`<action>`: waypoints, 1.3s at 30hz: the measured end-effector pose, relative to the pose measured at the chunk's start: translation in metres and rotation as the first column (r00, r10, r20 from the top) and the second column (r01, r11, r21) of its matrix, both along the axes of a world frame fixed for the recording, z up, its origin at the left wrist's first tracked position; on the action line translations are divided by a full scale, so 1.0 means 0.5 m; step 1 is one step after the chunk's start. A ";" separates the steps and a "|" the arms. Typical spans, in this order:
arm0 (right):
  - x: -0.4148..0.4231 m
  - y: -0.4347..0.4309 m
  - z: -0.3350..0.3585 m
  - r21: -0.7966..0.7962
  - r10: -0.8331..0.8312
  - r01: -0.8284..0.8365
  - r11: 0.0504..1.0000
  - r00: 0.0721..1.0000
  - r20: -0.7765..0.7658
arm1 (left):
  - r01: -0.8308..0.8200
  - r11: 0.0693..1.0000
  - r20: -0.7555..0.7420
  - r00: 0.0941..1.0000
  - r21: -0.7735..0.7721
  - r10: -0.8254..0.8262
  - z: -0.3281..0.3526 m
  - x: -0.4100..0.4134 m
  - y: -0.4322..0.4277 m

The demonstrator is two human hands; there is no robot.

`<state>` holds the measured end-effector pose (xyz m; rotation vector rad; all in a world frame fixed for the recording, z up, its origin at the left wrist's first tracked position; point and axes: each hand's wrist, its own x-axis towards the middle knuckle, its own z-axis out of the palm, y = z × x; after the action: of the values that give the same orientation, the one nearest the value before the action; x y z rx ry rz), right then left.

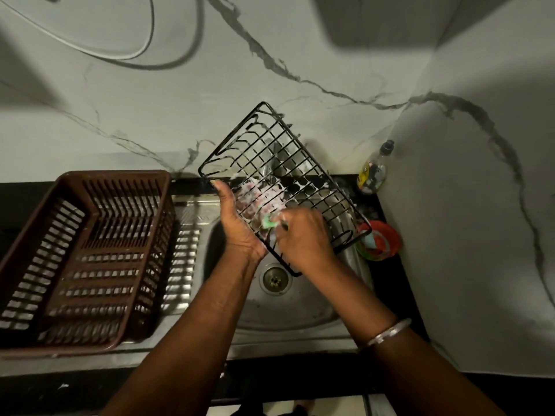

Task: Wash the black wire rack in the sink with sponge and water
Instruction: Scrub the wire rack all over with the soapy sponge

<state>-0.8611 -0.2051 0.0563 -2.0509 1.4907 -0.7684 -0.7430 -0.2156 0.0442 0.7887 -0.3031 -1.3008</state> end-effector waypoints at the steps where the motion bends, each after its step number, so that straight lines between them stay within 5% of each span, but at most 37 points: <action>1: 0.002 0.001 0.003 -0.027 -0.022 0.021 0.999 0.999 -0.036 | 0.013 1.000 -0.002 1.000 -0.018 -0.013 0.000 -0.002 0.001; 5: -0.002 0.012 -0.006 0.050 0.024 -0.031 0.998 0.991 0.134 | 0.061 0.998 0.040 0.997 -0.025 -0.060 0.006 0.007 -0.006; 9: 0.001 0.025 -0.009 -0.047 -0.002 0.005 0.999 0.998 0.056 | 0.012 1.000 0.070 0.997 -0.011 -0.011 0.017 0.009 -0.007; 12: -0.007 0.035 0.004 0.066 0.112 -0.124 0.990 0.981 0.158 | 0.029 1.000 0.103 0.994 -0.006 -0.028 0.044 0.007 -0.001; 15: -0.018 0.046 -0.005 -0.014 0.237 -0.238 0.971 0.970 -0.049 | 0.019 0.997 0.092 0.995 0.077 -0.026 0.057 0.011 -0.003; 19: -0.006 0.053 -0.034 -0.175 0.173 -0.176 0.969 0.984 -0.032 | 0.180 0.980 0.051 0.981 0.082 -0.185 0.052 0.005 -0.014; 25: 0.018 0.054 -0.041 -0.290 0.055 -0.004 0.957 0.985 0.166 | 0.283 0.949 0.315 0.896 0.142 -0.314 0.046 0.015 -0.026; 28: 0.036 0.054 -0.027 -0.316 -0.011 0.068 0.946 0.984 0.177 | 0.324 0.942 0.269 0.903 0.087 -0.335 0.022 -0.004 -0.012; 31: 0.038 0.050 -0.021 -0.247 0.017 0.022 0.969 0.988 0.156 | 0.305 0.949 0.155 0.937 0.081 -0.314 0.015 -0.010 0.007; 35: 0.001 0.023 -0.006 0.110 0.115 -0.164 0.980 0.928 0.356 | 0.242 0.964 0.146 0.955 0.109 -0.257 0.026 -0.008 0.020; 39: -0.031 -0.011 0.014 0.082 -0.220 0.208 0.975 0.954 0.202 | 0.218 0.958 0.267 0.927 0.185 -0.263 0.025 -0.022 0.029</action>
<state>-0.8765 -0.2107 0.0631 -1.7227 1.6088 -0.9798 -0.7541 -0.2010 0.0566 1.1029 -0.5542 -1.4516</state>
